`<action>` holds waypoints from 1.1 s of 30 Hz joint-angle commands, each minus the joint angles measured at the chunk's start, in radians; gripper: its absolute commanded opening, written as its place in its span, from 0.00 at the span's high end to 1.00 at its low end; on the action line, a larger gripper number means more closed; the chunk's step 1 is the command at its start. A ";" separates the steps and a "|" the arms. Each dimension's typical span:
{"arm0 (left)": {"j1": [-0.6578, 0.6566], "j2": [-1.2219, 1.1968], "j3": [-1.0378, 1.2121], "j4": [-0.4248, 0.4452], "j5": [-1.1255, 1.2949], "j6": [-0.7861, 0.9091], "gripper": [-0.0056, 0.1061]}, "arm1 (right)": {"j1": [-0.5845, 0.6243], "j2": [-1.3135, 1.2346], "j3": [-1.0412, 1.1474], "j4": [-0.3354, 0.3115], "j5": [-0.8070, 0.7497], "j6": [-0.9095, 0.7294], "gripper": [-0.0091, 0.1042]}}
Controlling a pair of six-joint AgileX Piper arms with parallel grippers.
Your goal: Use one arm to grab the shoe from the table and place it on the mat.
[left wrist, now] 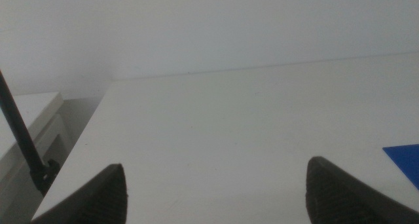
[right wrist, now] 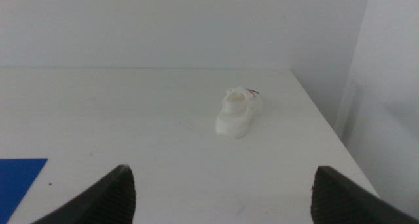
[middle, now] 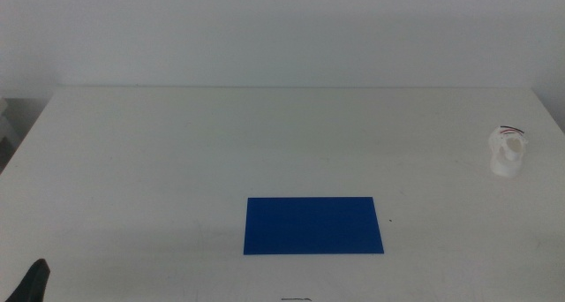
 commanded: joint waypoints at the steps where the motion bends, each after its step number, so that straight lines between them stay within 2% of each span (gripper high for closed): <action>1: -0.004 -0.019 -0.003 -0.006 -0.083 -0.012 0.11 | 0.003 -0.020 -0.018 -0.009 -0.095 -0.002 0.11; 17: -0.004 -0.019 -0.003 -0.006 -0.083 -0.012 0.11 | 0.003 0.025 -0.050 0.000 -0.150 0.005 0.11; 21: -0.004 -0.019 -0.003 -0.006 -0.083 -0.012 0.11 | 0.003 0.201 -0.179 0.007 -0.118 0.009 0.11; 24: -0.004 -0.019 -0.003 -0.006 -0.083 -0.012 0.11 | 0.003 0.394 -0.328 0.015 -0.007 0.010 0.11; 28: -0.004 -0.019 -0.003 -0.006 -0.083 -0.012 0.11 | 0.003 0.659 -0.560 0.086 0.125 0.021 0.11; 31: -0.004 -0.019 -0.003 -0.006 -0.083 -0.012 0.11 | 0.003 0.794 -0.695 0.124 0.129 0.021 0.11; 33: -0.004 -0.019 -0.003 -0.006 -0.083 -0.012 0.11 | 0.003 0.862 -0.741 0.126 0.095 0.021 0.11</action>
